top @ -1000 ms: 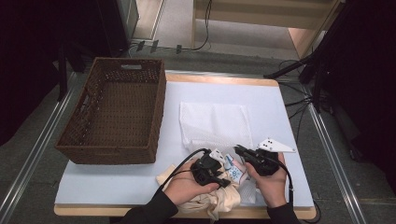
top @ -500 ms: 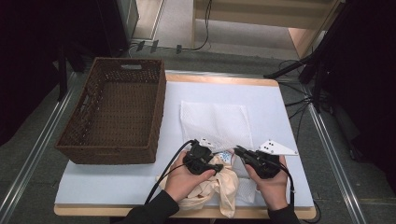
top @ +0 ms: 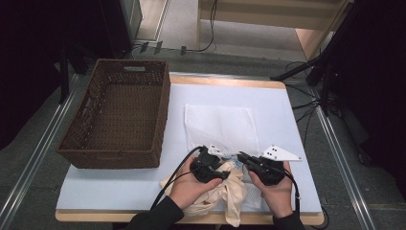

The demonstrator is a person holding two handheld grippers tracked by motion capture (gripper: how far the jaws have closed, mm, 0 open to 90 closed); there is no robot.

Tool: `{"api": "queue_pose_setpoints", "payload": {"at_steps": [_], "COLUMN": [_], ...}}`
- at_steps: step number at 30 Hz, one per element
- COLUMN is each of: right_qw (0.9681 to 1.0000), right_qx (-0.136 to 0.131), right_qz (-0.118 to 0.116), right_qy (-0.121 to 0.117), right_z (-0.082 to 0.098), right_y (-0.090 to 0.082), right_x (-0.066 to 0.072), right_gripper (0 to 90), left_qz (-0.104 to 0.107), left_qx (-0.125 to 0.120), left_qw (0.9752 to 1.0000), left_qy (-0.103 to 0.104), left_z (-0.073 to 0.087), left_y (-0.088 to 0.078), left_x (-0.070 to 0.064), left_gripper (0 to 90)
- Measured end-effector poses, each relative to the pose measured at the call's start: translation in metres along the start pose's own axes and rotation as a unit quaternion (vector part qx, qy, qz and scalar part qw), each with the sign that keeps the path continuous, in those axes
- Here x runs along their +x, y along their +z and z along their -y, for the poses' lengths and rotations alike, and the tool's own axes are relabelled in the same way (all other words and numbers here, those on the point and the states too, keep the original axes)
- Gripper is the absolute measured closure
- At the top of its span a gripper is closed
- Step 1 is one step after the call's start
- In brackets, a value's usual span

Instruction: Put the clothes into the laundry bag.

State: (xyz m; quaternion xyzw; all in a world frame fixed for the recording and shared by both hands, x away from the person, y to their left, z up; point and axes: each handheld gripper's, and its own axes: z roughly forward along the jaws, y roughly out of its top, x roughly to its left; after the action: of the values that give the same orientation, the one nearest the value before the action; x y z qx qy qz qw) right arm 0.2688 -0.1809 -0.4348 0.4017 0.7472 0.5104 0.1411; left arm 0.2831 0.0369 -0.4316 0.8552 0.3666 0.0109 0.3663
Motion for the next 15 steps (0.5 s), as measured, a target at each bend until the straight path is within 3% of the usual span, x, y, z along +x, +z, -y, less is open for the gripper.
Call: {"api": "queue_pose_setpoints", "payload": {"at_steps": [2,4,5,7,8,9,11,15], "right_qw": [1.0,1.0,0.9999,0.9999,0.9999,0.9999,0.9999,1.0], "right_qx": [-0.002,-0.006,-0.007,-0.007,-0.004,0.0,0.003,0.002], "right_qz": [-0.004,-0.006,-0.008,-0.009,-0.01,-0.01,-0.009,-0.005], "right_qy": [0.001,-0.001,0.0,0.0,-0.003,-0.004,-0.003,0.0], "right_z": [-0.001,-0.002,-0.002,-0.002,-0.002,-0.001,0.001,0.003], "right_y": [-0.002,-0.003,-0.004,-0.003,-0.003,-0.002,-0.002,-0.003], "right_x": [0.001,0.002,0.003,0.004,0.004,0.005,0.005,0.002], "right_gripper": [89.1,89.1,89.2,89.1,89.2,89.2,89.1,89.0], "left_qz": [-0.016,-0.032,-0.042,-0.05,-0.045,-0.035,-0.036,-0.011], "left_qx": [-0.046,-0.085,-0.093,-0.087,-0.069,-0.049,-0.053,-0.061], "left_qw": [0.9987,0.9943,0.9922,0.9919,0.9938,0.9961,0.9967,0.9978], "left_qy": [-0.015,-0.056,-0.072,-0.078,-0.074,-0.065,-0.051,-0.024], "left_z": [-0.002,-0.001,0.0,0.003,0.004,0.006,0.005,0.003], "left_y": [-0.009,-0.013,-0.012,-0.005,0.002,0.009,0.003,-0.025], "left_x": [0.002,0.009,0.013,0.015,0.017,0.017,0.014,0.007], "left_gripper": [71.3,70.9,69.5,67.4,62.8,51.3,44.0,30.9]}}
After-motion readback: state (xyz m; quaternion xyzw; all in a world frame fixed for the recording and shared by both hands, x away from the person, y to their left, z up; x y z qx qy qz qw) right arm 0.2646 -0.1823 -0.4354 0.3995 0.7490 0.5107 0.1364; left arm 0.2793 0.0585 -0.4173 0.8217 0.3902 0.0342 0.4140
